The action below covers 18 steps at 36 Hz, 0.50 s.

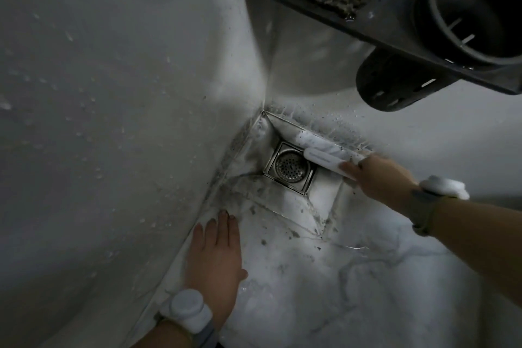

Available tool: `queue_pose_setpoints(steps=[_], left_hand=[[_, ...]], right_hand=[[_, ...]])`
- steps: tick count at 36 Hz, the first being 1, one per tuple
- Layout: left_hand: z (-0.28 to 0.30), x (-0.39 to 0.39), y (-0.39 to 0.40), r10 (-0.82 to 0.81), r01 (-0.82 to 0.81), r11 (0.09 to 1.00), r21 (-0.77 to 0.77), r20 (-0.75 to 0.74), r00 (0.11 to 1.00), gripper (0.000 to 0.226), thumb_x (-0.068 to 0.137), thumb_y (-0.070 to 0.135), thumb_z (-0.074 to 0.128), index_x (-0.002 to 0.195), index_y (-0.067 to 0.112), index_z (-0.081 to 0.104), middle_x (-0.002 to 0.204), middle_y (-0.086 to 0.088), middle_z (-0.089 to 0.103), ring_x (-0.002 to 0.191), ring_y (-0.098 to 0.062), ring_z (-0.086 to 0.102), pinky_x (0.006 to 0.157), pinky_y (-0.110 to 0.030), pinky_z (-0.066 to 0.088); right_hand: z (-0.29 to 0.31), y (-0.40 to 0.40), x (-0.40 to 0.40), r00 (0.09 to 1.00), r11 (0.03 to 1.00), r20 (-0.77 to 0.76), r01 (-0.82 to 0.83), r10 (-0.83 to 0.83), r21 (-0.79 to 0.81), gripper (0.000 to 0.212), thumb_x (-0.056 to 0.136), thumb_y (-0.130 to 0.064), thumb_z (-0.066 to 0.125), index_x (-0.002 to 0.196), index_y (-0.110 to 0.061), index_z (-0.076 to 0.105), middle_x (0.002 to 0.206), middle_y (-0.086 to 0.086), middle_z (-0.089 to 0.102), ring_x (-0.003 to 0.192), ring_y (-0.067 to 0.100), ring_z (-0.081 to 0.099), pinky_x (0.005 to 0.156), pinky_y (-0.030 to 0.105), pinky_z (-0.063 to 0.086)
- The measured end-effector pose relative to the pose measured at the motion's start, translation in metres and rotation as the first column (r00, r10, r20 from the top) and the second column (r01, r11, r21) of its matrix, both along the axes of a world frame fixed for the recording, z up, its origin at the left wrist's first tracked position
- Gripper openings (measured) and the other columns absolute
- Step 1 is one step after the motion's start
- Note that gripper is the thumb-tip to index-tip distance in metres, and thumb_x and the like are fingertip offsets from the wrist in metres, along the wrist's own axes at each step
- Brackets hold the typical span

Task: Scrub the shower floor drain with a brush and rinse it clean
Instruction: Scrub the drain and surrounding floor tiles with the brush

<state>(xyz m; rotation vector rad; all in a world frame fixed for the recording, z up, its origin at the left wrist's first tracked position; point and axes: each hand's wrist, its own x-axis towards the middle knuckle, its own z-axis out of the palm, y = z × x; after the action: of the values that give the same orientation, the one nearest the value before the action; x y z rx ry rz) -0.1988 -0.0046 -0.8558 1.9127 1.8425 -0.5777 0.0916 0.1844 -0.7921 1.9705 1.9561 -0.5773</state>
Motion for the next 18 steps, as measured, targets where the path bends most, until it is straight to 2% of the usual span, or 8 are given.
queue_pose_setpoints(steps=[4,6,8,10,12,14,15,18], left_hand=[[0.001,0.001,-0.001,-0.002,0.002,1.000,-0.025,-0.003,1.000,0.126,0.028,0.058,0.092,0.133,-0.002,0.058,0.138,-0.025,0.055,0.113,-0.042,0.060,0.102,-0.056,0.031],[0.001,0.001,-0.001,0.001,-0.001,1.000,-0.021,-0.007,1.000,0.127,0.028,0.059,0.092,0.134,-0.002,0.058,0.138,-0.025,0.055,0.114,-0.041,0.060,0.103,-0.057,0.032],[0.001,0.001,-0.001,-0.002,0.002,1.000,-0.006,-0.001,1.000,0.128,0.025,0.059,0.092,0.132,-0.002,0.059,0.137,-0.025,0.056,0.112,-0.041,0.061,0.102,-0.056,0.032],[0.003,0.002,0.000,-0.006,0.005,1.000,-0.011,-0.016,1.000,0.127,0.028,0.060,0.092,0.134,-0.002,0.057,0.138,-0.025,0.055,0.114,-0.041,0.060,0.103,-0.056,0.028],[0.005,0.003,0.000,-0.003,0.003,1.000,-0.016,-0.029,1.000,0.126,0.033,0.062,0.090,0.137,-0.001,0.054,0.141,-0.024,0.053,0.117,-0.040,0.058,0.105,-0.055,0.028],[0.006,0.002,-0.001,0.000,-0.001,1.000,-0.019,-0.030,1.000,0.125,0.037,0.062,0.089,0.139,0.000,0.052,0.143,-0.023,0.050,0.120,-0.039,0.056,0.106,-0.056,0.029],[0.005,0.002,-0.001,-0.002,0.001,1.000,-0.012,-0.031,1.000,0.125,0.038,0.062,0.089,0.140,0.000,0.052,0.144,-0.023,0.050,0.120,-0.039,0.056,0.106,-0.056,0.030],[0.003,-0.001,-0.001,-0.010,0.010,1.000,0.004,-0.018,1.000,0.125,0.031,0.058,0.092,0.135,-0.003,0.056,0.139,-0.025,0.054,0.114,-0.041,0.058,0.102,-0.057,0.032]], right_hand=[[0.002,0.006,-0.030,0.999,0.999,0.013,-0.037,0.037,-0.031,0.057,0.098,-0.058,0.033,0.088,-0.011,0.064,0.073,0.007,0.059,0.070,0.027,0.061,0.064,0.036,0.051],[-0.003,0.015,-0.053,0.999,0.999,-0.020,-0.032,0.032,-0.023,0.047,0.102,-0.049,0.034,0.096,-0.017,0.068,0.076,0.007,0.060,0.072,0.029,0.063,0.066,0.037,0.054],[-0.002,0.019,-0.069,0.994,0.999,-0.099,0.041,-0.042,-0.008,0.032,0.105,-0.032,0.039,0.122,-0.028,0.065,0.086,0.007,0.063,0.075,0.030,0.067,0.069,0.040,0.059],[-0.001,0.021,-0.062,0.994,0.998,-0.103,0.034,-0.039,-0.045,0.032,0.104,-0.037,0.042,0.125,-0.029,0.064,0.091,0.009,0.066,0.077,0.029,0.068,0.072,0.039,0.059],[0.006,0.013,-0.043,0.999,0.996,-0.046,0.007,-0.011,-0.092,0.038,0.100,-0.047,0.042,0.109,-0.022,0.070,0.085,0.008,0.068,0.072,0.025,0.067,0.068,0.035,0.056],[0.003,0.006,-0.019,0.998,0.994,-0.040,0.037,-0.042,-0.100,0.035,0.098,-0.042,0.044,0.113,-0.017,0.065,0.085,0.005,0.068,0.069,0.021,0.065,0.065,0.032,0.053],[-0.001,0.004,-0.007,0.999,0.995,0.007,0.044,-0.043,-0.092,0.041,0.097,-0.047,0.042,0.110,-0.015,0.064,0.084,0.005,0.067,0.070,0.022,0.064,0.066,0.032,0.054],[-0.006,-0.002,0.000,0.996,0.993,0.019,0.090,-0.088,-0.076,0.074,0.091,-0.071,0.028,0.080,-0.007,0.063,0.071,0.008,0.064,0.067,0.027,0.063,0.068,0.037,0.056]])
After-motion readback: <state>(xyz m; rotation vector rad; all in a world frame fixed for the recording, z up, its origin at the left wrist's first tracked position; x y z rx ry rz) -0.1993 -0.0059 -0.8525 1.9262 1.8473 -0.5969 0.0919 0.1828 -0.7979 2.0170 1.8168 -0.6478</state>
